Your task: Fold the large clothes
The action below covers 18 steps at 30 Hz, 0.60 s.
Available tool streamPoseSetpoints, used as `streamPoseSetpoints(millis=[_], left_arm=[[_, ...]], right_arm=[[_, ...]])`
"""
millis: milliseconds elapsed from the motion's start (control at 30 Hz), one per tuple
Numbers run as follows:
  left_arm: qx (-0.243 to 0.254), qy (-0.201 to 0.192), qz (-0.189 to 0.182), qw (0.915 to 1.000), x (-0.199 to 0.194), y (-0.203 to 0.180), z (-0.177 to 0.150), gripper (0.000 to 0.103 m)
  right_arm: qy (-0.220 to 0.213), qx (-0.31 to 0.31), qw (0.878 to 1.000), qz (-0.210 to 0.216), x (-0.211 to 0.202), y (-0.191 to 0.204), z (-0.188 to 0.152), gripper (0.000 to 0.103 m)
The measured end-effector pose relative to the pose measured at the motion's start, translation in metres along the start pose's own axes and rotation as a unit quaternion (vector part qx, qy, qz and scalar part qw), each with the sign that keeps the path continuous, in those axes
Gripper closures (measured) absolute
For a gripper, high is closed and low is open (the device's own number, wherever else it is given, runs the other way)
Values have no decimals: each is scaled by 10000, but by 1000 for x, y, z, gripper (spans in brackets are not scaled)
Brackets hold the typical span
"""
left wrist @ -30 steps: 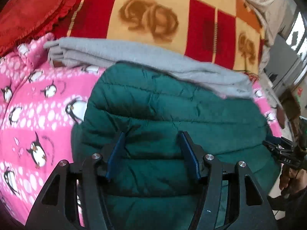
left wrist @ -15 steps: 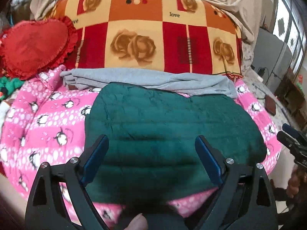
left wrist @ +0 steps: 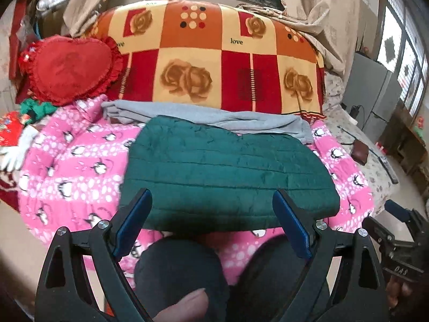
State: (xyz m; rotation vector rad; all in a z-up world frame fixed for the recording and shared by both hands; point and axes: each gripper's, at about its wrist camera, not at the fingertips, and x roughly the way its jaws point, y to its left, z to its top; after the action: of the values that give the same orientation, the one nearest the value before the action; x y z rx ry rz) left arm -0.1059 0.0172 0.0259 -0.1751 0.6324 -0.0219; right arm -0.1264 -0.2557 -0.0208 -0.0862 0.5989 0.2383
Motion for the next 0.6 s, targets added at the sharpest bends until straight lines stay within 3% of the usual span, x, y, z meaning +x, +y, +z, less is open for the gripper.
streamPoseSetpoints(millis=[200,600], left_arm=[[124,-205,-16,9997,-28,-9,1,12],[222,-314,9,9993,-40,-15,0,12]], right_arm=[[-188,-153,9996,152,-23,12,-5,14],[-269,-293,9992,98,-36,21,-5,14]])
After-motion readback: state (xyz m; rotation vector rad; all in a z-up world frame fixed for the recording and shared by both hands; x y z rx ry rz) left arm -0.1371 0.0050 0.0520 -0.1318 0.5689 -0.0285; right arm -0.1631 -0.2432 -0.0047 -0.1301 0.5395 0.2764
